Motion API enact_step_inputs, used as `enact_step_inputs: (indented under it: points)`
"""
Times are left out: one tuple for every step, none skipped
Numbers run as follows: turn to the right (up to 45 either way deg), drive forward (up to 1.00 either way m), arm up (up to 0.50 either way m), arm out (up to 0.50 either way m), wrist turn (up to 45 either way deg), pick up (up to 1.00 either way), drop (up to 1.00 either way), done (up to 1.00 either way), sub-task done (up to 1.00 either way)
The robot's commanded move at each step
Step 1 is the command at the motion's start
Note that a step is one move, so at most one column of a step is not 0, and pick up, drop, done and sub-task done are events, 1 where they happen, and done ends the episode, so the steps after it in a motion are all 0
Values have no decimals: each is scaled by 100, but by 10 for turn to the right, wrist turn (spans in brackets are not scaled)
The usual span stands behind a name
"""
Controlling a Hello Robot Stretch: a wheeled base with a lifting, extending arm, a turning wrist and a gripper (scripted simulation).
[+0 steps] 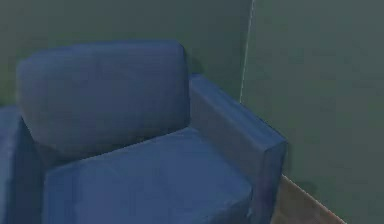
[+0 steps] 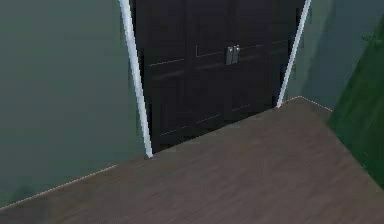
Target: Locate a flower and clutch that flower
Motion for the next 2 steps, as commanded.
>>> enact_step_inputs:
  points:
    - [-450, 0, 0, 0, 0, 0, 0, 0, 0]
    - [-450, 0, 0, 0, 0, 0, 0, 0, 0]
